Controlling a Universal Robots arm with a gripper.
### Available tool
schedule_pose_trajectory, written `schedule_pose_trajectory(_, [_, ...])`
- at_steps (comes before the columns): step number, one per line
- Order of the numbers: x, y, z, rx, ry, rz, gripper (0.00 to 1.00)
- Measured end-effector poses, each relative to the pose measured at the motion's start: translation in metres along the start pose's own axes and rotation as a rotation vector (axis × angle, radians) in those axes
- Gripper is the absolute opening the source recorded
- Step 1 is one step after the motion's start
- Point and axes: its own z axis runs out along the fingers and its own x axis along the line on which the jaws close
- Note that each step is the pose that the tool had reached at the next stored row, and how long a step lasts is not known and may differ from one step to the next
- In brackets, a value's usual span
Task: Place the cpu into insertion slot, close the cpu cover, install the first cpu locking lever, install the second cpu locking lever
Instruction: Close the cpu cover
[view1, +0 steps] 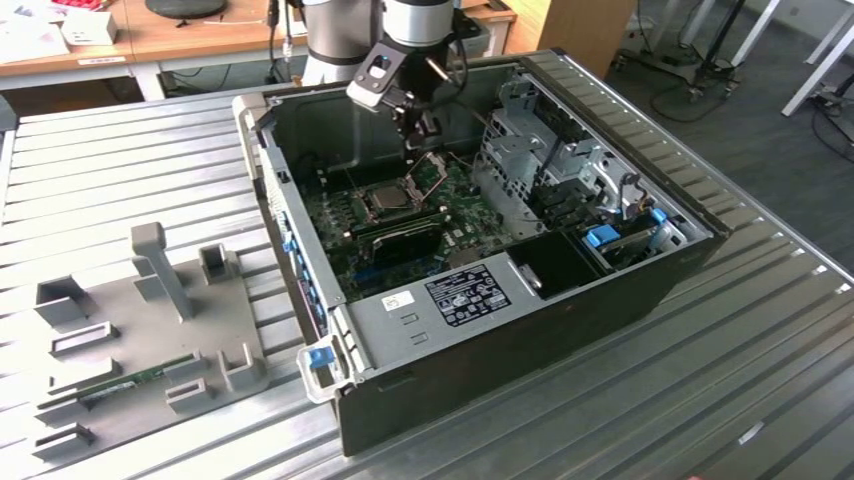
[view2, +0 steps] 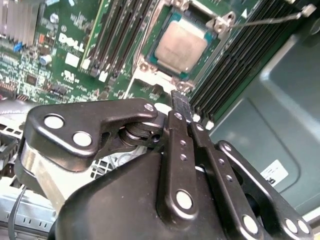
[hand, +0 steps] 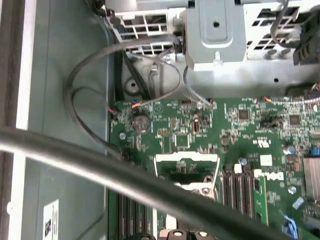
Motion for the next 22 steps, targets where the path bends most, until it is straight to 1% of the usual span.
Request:
schedule_pose_trajectory(18, [0.0014, 0.0417, 0.0027, 0.0, 0.0001, 0.0, 0.1])
schedule_pose_trajectory(20, [0.0015, 0.0456, 0.0029, 0.0, 0.0, 0.0, 0.1])
schedule_pose_trajectory(22, [0.0016, 0.0472, 0.003, 0.0, 0.0, 0.0, 0.1])
